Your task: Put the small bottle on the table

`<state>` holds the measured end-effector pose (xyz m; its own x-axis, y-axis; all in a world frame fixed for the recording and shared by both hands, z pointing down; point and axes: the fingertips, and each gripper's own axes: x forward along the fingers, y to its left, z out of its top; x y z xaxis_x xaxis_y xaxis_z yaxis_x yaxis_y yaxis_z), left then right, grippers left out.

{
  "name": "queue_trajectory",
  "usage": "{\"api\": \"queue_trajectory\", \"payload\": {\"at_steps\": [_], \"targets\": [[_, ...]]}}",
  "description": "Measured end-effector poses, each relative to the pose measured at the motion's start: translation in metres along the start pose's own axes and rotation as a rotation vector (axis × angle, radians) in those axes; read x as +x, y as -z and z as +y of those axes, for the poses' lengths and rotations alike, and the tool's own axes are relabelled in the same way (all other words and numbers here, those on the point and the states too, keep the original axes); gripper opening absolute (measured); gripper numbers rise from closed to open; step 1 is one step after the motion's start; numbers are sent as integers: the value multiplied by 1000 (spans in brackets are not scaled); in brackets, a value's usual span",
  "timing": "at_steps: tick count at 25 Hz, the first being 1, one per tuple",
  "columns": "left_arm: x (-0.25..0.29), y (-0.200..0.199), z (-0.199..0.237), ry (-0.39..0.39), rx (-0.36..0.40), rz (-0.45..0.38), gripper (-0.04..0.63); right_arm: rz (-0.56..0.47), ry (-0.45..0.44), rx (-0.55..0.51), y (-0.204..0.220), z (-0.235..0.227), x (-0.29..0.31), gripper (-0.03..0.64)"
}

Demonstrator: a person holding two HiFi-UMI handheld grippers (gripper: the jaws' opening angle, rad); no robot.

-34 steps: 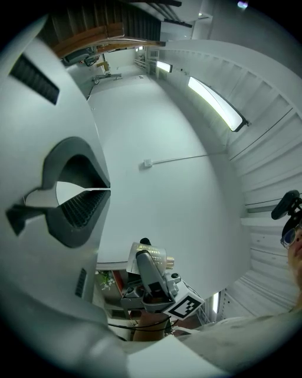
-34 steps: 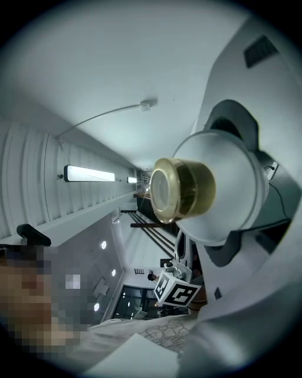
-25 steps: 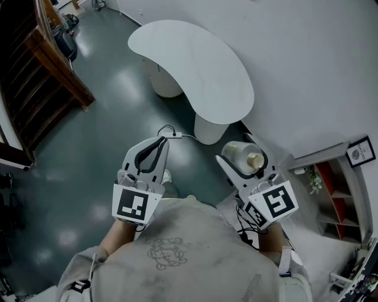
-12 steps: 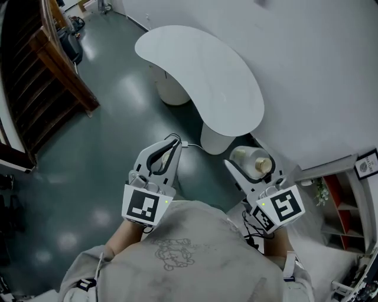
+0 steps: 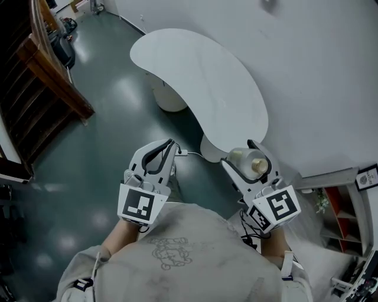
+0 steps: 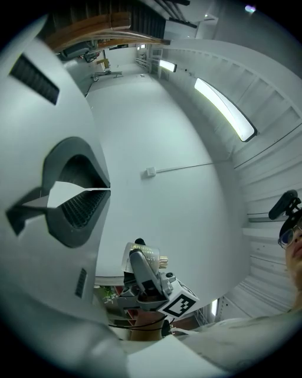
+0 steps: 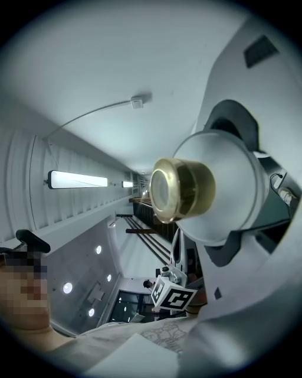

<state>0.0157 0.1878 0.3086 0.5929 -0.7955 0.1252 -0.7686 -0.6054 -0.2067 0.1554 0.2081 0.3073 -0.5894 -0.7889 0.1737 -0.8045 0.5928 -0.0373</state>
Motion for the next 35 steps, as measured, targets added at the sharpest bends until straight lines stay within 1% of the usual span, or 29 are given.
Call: {"api": "queue_trajectory", "payload": {"at_steps": [5,8,11,16,23,30,35], "targets": [[38,6,50,34,3,14,23,13,14,25,-15,-20,58,344],[64,11,80,50,-23,28,23,21,22,24,-25,-33,97,345],[86,13,111,55,-27,32,23,28,21,23,-36,-42,137,345],[115,18,168,59,-1,35,23,43,26,23,-52,-54,198,345],[151,25,239,63,-14,40,23,65,45,17,-68,-70,269,345],[183,25,286,72,-7,24,23,68,52,3,-83,-84,320,345],[201,26,300,68,4,19,23,63,25,-16,-89,-90,346,344]]}}
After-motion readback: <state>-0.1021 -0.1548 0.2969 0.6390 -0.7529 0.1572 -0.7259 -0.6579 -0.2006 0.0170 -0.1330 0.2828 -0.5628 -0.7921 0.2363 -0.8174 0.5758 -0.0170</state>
